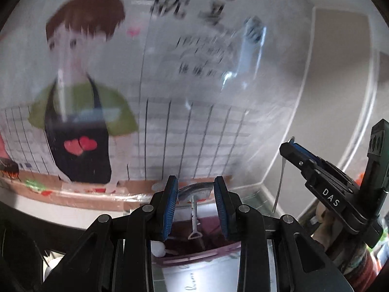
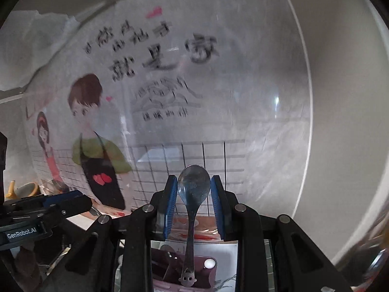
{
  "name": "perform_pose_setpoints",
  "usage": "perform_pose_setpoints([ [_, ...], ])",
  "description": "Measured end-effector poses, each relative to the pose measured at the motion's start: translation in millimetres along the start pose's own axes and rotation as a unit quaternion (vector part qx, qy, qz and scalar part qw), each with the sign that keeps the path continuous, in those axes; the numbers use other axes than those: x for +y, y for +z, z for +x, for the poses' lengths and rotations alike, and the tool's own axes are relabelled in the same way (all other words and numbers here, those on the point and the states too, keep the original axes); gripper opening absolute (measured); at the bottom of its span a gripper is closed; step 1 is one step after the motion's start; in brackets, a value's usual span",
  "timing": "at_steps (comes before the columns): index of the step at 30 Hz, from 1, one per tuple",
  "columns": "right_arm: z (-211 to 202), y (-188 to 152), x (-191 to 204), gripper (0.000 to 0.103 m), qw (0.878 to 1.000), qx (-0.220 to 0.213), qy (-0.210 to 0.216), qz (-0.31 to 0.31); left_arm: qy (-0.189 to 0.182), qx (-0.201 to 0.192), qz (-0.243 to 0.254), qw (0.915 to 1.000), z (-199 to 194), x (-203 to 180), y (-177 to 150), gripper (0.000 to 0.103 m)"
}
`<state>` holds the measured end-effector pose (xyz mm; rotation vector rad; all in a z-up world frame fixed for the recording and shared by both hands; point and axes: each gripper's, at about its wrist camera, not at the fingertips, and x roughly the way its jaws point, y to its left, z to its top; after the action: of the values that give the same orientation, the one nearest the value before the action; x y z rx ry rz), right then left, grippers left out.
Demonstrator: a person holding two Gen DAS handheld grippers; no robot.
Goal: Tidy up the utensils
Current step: 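Lower both utensils into the purple caddy and open both tools, then move both tools back down over the remaining utensils on the cloth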
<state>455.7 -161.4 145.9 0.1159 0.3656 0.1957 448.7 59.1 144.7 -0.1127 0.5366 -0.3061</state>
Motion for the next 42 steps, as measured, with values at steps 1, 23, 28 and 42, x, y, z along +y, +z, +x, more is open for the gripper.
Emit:
perform_pose_setpoints([
  [1,10,-7,-4,0.026,1.0,0.012,0.003,0.007,0.0,0.01,-0.002,0.9999,13,6,-4,0.032],
  [23,75,-117,-18,0.042,0.985,0.174,-0.021,0.001,0.0,0.091,-0.068,0.9935,96,48,-69,0.056],
  [28,27,-110,-23,0.052,0.987,0.157,-0.025,-0.009,0.012,0.066,-0.076,0.9948,54,46,-70,0.058],
  [42,-87,-180,-46,0.07,0.965,0.26,-0.023,-0.018,-0.029,0.177,-0.069,0.9814,7,4,-189,0.058],
])
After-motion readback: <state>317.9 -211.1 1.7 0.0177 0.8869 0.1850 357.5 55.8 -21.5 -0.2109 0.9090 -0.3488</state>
